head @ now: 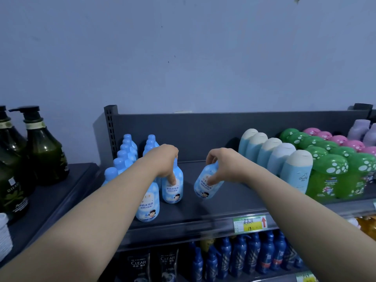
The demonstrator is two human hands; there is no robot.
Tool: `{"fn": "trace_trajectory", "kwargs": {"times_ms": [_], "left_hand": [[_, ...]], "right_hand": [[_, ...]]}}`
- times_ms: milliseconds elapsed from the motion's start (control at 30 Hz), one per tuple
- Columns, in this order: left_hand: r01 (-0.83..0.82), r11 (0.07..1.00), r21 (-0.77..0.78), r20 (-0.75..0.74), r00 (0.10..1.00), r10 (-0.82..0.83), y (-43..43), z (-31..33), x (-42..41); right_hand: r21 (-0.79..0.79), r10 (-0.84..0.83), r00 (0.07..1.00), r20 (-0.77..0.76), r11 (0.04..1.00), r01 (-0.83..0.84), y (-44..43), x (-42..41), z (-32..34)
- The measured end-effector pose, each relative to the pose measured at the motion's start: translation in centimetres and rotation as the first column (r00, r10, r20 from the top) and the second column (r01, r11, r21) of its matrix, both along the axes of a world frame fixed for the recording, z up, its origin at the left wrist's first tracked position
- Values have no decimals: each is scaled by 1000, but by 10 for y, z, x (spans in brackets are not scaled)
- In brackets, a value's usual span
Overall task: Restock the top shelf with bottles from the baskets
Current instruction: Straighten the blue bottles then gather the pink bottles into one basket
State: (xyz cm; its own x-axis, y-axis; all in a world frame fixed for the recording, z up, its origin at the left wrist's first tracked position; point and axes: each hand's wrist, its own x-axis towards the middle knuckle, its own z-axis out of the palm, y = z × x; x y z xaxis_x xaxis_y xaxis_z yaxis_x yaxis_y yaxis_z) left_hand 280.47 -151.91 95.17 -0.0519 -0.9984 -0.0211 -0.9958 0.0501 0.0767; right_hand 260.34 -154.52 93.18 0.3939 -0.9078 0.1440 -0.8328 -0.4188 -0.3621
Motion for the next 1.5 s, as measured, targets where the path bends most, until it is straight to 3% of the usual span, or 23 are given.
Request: {"fn": "trace_trajectory", "kwargs": {"times_ms": [300,500,833,1200,1500], "left_hand": [[-10,1000,-1,29,1000,10,2,1,7],[14,982,-186,-149,988,-42,9,2,30],[-76,869,-488,-105,994,27,41,-12,57],[-68,848,-526,-142,990,-9,47,-18,50],[57,831,-553,-52,993,-103,36,-6,16]], "right_hand": [[30,42,999,4,999,-42,8,12,-1],[54,89,996,-2,995,-89,21,27,-2],[32,162,987,-2,986,-162,34,62,-11],[-26,168,982,81,986,-167,36,67,-19],[-241,20,990,-139,969,-53,40,24,-7]]}}
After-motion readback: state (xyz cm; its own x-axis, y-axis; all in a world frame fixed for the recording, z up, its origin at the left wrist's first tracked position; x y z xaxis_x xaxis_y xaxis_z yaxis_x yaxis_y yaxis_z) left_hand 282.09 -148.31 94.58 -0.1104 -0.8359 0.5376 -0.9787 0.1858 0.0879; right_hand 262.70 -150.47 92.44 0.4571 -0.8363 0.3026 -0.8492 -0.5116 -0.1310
